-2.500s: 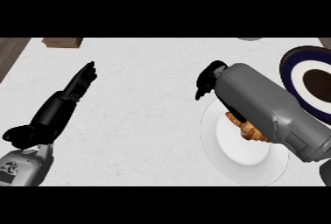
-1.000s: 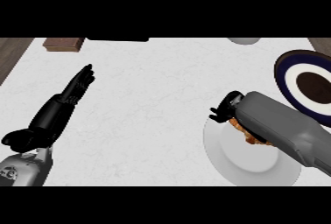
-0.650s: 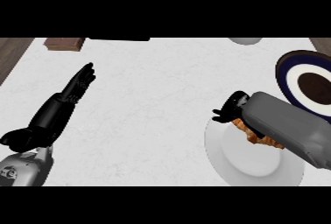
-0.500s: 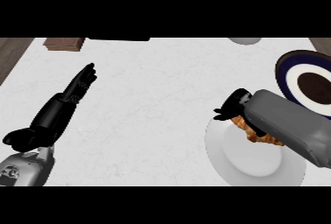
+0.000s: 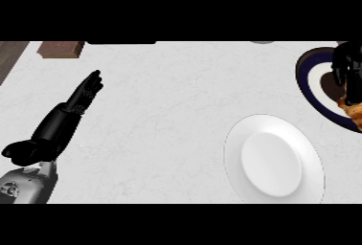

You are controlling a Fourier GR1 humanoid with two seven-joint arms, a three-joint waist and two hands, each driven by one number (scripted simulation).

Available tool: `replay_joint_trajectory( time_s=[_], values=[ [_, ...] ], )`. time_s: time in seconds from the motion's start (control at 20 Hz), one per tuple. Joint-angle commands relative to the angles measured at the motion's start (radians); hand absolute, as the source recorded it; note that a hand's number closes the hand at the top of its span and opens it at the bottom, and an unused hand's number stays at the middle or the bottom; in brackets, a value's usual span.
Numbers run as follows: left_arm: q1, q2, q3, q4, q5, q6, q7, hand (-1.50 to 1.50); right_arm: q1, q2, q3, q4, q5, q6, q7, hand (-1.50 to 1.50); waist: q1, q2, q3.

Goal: Pick the croissant from the plate and place it in the plate

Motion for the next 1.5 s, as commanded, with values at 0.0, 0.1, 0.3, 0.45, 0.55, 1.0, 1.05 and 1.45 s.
replay_joint_trajectory(
  time_s=[0.0,0.1,0.3,0.45,0.55,1.0,1.05,1.45],
  values=[
    [-0.004,0.001,-0.002,-0.004,0.000,-0.004,-0.001,0.00,-0.088,-0.061,-0.101,0.159,-0.026,-0.139,0.210,1.50,0.030,0.009,0.000],
    [-0.015,-0.004,-0.006,-0.007,-0.001,-0.004,-0.003,0.00,-0.133,-0.069,-0.134,0.211,-0.035,-0.226,0.324,1.50,0.050,0.017,-0.001],
    [-0.030,-0.009,-0.027,-0.017,0.000,-0.022,-0.006,0.00,-0.229,-0.051,-0.184,0.289,-0.048,-0.426,0.566,1.50,0.117,0.035,-0.004],
    [-0.046,-0.010,-0.048,-0.016,-0.005,-0.041,-0.012,0.00,-0.306,-0.016,-0.195,0.332,-0.040,-0.585,0.767,1.50,0.156,0.050,-0.008],
    [-0.056,-0.014,-0.052,-0.019,0.002,-0.048,-0.010,0.00,-0.330,0.014,-0.203,0.360,-0.038,-0.720,0.898,1.50,0.161,0.050,-0.005],
    [-0.093,-0.043,-0.074,-0.001,-0.013,-0.040,-0.002,0.00,-0.397,0.158,-0.101,0.446,0.077,-1.010,1.285,1.50,0.166,0.062,-0.006],
    [-0.110,-0.034,-0.060,-0.002,-0.006,-0.043,0.008,0.00,-0.372,0.161,-0.098,0.447,0.080,-1.033,1.286,1.50,0.158,0.065,-0.004],
    [-0.085,-0.029,-0.049,0.009,-0.016,-0.033,0.004,0.00,-0.330,0.133,-0.087,0.448,0.094,-1.141,1.288,1.50,0.129,0.051,-0.002]
  ],
)
